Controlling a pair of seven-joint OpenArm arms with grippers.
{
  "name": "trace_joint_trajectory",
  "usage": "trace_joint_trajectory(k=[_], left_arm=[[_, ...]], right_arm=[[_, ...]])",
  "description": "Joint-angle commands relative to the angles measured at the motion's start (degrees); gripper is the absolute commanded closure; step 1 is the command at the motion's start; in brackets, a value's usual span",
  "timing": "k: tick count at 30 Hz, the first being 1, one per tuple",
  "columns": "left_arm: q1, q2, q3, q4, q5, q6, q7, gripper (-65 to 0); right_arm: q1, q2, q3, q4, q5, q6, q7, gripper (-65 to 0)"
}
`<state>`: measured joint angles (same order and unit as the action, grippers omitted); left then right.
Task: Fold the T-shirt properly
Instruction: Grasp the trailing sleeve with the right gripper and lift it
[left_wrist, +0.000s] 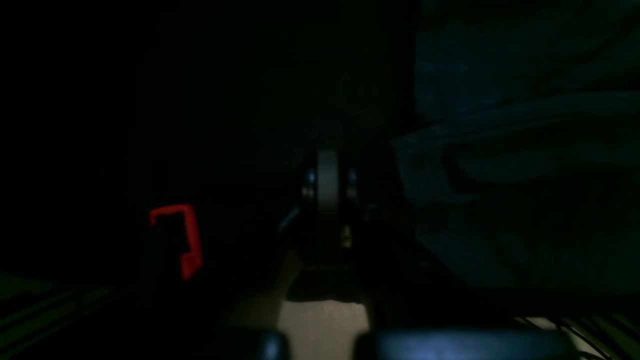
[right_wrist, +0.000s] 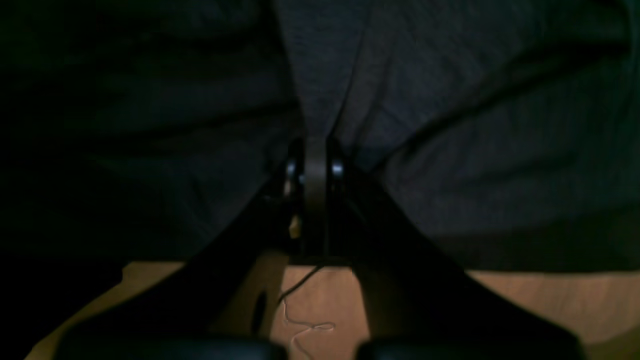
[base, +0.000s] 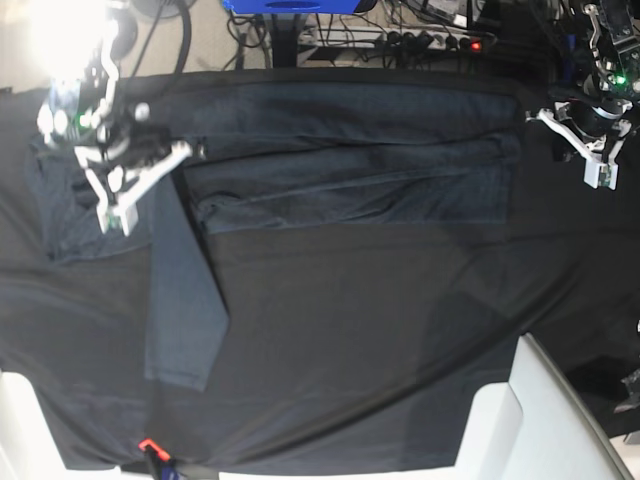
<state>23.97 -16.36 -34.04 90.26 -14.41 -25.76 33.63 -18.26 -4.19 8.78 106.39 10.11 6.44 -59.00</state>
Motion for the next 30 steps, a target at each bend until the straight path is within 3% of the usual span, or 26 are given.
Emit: trace_joint_trajectory(k=[1, 16, 18, 21, 23, 26, 30], left_arm=[[-0.01, -1.0, -0.38, 0.77, -0.49, 0.04, -1.06, 0.0], [-0.01, -1.18, -0.38, 0.77, -0.4, 0.04, -1.06, 0.0], [-0.01, -1.18, -0.38, 0.77, -0.4, 0.04, -1.06, 0.0], [-0.01, -1.18, -0.46, 0.77, -0.49, 0.04, -1.06, 0.0], [-0.01, -1.18, -0.55, 0.77, -0.57, 0.04, -1.06, 0.0], [0.34, -1.18, -0.73, 0.77, -0.57, 0.04, -1.06, 0.0], [2.63, -1.09, -0.81, 0.77, -0.66, -0.04, -1.32, 0.0]], right_arm=[[-0.6, -0.52, -0.2, 1.44, 0.48, 0.11, 0.85, 0.0], [-2.62, -1.48, -0.47, 1.35, 0.57, 0.46, 0.32, -0.6], [-2.53, -1.48, -0.47, 1.35, 0.57, 0.46, -0.21, -7.2], [-1.83, -1.48, -0.47, 1.7, 0.57, 0.46, -0.73, -22.1], [-0.51, -1.31, -0.47, 1.7, 0.57, 0.46, -0.38, -27.0], [4.94, -0.78, -0.12, 1.35, 0.4, 0.46, -0.29, -27.0], [18.92, 3.0, -0.03, -5.95, 0.48, 0.46, -0.29, -27.5]])
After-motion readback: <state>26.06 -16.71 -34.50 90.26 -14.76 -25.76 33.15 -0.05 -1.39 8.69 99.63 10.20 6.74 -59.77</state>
